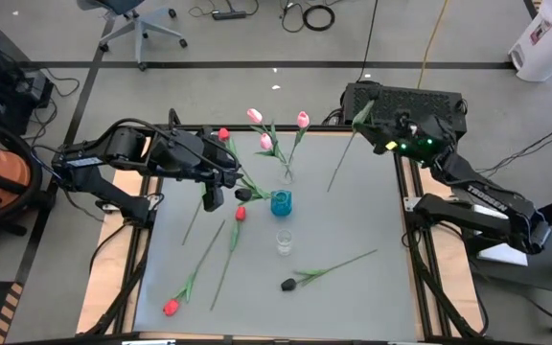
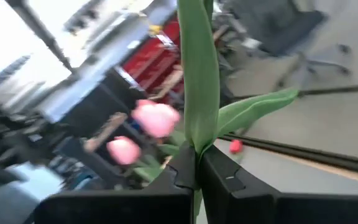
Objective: Sort flowers into vase by color
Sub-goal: Put the top black tulip into the blue vase
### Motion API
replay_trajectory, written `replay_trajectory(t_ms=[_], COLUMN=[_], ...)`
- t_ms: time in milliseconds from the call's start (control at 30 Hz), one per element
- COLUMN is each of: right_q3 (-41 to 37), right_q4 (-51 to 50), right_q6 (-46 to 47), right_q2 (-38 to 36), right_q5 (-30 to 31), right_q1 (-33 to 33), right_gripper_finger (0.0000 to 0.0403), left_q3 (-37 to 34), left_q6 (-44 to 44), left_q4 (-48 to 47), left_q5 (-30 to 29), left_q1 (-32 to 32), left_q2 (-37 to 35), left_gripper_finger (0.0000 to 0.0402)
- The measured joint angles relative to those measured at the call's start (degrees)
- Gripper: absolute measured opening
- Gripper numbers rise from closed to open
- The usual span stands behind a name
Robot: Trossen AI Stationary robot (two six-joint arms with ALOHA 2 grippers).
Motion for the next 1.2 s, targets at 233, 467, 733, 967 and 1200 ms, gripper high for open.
replay_trajectory(t_ms=[233,467,733,967,1200], right_q3=[0.76,6.51,17.0,26.22,32.51], right_q4=[4.46,2.57,-3.69,-10.31,-9.79], right_q6=[-2.57,-6.47,-13.54,-19.82,-28.78], right_q2=[-0.31,2.13,8.31,15.92,23.97], right_q5=[-0.09,0.24,1.98,4.4,10.44], right_q1=[5.61,10.95,16.16,21.45,28.2], right_gripper_finger=[0.0002,0.0003,0.0003,0.0004,0.0004], left_q3=[0.0,0.01,0.0,0.0,0.0], left_q6=[0.0,2.01,3.41,3.43,3.45], left_q4=[0.0,0.02,0.04,0.04,0.04], left_q5=[-0.11,-0.14,-0.15,-0.17,-0.97], left_q1=[0.0,0.0,0.0,0.0,0.0], left_q2=[0.0,0.0,0.0,0.0,0.0], left_gripper_finger=[0.0114,0.0114,0.0114,0.0114,0.0114])
